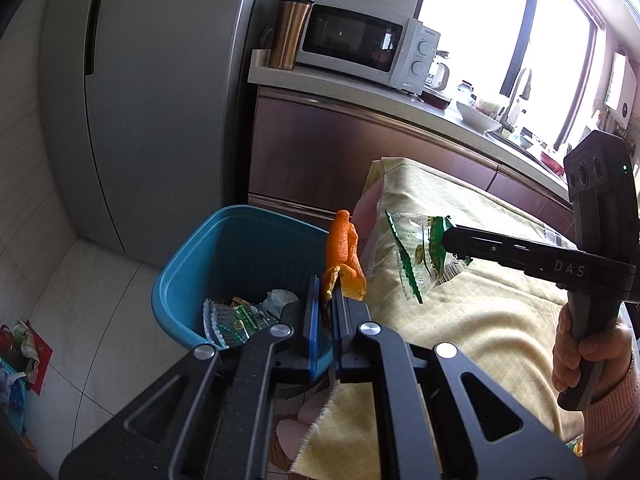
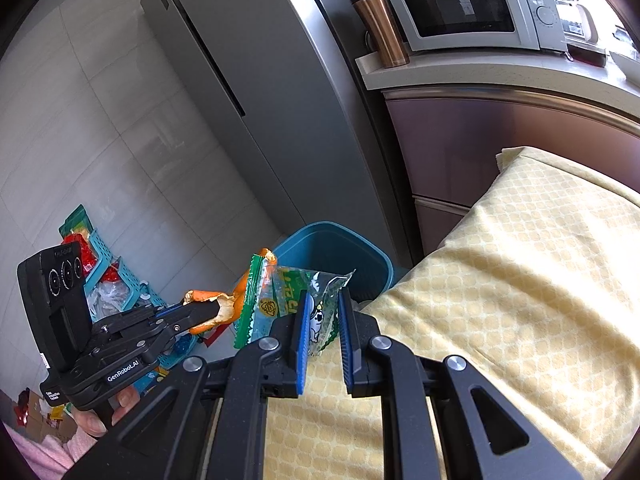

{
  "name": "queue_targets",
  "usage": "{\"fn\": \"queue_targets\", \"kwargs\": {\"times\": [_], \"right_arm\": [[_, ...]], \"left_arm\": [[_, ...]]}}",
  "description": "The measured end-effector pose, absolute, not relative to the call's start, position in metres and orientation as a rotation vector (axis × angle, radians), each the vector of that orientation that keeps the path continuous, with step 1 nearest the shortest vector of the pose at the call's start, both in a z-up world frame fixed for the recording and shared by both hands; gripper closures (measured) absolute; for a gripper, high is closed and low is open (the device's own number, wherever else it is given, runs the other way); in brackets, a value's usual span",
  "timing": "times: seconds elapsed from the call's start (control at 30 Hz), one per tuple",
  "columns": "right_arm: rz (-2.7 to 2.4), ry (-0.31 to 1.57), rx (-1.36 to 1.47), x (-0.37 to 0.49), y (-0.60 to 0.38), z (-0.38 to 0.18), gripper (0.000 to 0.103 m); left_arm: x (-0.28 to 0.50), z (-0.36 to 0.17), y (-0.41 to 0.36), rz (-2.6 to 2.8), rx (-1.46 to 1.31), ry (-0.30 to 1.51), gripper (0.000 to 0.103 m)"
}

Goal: Collect trash
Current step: 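Carry the orange peel and clear wrapper over the blue bin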

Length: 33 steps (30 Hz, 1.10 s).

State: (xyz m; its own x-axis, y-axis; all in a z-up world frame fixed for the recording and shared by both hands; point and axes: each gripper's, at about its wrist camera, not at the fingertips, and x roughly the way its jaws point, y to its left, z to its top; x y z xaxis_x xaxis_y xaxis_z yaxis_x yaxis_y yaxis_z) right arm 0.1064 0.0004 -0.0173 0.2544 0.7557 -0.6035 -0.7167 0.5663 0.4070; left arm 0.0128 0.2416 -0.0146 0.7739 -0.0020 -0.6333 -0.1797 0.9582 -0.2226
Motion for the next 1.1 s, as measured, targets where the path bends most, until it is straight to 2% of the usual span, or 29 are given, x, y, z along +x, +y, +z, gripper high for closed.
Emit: {"fn": "queue_targets", "kwargs": {"times": [1.1], "right_arm": [[0.999,0.876,0.011,0.106,0.026,-0.026,0.091]], "left_arm": [[0.017,-0.027,0.253,0.132,-0.31,0.707,0.097]]}}
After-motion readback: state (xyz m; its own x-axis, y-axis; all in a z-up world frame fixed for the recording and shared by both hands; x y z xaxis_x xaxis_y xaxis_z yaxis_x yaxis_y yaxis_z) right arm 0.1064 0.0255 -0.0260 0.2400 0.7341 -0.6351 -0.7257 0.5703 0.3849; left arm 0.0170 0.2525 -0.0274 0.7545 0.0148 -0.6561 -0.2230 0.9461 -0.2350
